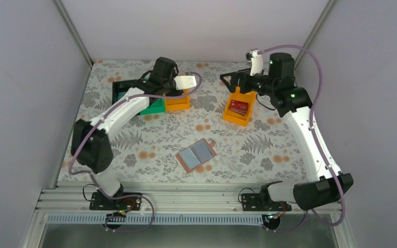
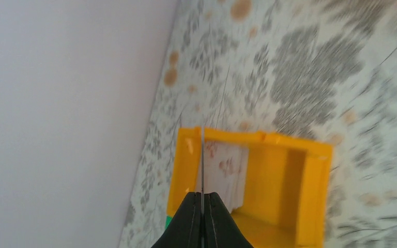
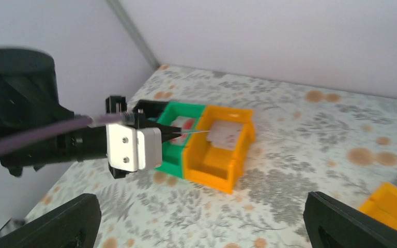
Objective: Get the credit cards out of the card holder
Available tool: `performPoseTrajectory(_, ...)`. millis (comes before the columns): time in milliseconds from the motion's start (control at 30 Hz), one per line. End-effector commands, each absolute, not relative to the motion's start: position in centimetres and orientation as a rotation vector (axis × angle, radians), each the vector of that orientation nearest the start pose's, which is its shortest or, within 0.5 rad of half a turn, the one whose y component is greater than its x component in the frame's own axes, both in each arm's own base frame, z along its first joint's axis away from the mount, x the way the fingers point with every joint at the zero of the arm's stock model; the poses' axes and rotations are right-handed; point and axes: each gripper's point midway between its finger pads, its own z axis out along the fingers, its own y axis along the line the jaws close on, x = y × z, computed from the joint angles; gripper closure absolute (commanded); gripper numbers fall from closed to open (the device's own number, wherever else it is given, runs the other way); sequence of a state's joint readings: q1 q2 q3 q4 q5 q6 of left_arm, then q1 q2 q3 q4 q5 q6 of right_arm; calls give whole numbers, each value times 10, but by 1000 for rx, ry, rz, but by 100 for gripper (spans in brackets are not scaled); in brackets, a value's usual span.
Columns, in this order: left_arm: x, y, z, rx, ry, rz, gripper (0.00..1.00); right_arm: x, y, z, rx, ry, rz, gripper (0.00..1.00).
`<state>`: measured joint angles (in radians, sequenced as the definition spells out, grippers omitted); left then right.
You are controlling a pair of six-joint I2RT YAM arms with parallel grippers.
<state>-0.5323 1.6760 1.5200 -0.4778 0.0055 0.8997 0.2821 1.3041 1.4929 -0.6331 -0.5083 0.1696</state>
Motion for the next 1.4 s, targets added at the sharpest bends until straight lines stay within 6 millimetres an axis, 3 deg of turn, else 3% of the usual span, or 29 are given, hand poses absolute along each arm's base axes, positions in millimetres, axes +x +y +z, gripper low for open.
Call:
performPoseTrajectory(0, 485, -230, 236, 1474, 1616, 478, 98, 376, 145, 376, -266, 2015, 709, 1)
performPoseTrajectory(133, 512, -234, 217, 1473, 1624, 493, 98, 388, 126, 367, -204, 2035, 754, 1)
performPoseTrajectory(233, 514, -239, 196, 1521, 1650, 427, 98, 392, 119, 363, -176, 2038, 777, 1)
performPoseTrajectory(467, 528, -229, 155, 1604, 1637, 413, 98, 398, 114, 362, -155, 2038, 815, 1)
performPoseTrajectory(767, 544, -231, 134, 1628, 1642, 396, 98, 401, 110, 361, -136, 2039, 827, 1)
performPoseTrajectory(1100, 568, -224, 107, 1616, 1685, 490, 98, 403, 107, 360, -136, 2043, 833, 1)
performPoseTrajectory(1367, 572, -223, 91, 1625, 1689, 512, 98, 400, 110, 355, -145, 2044, 866, 1)
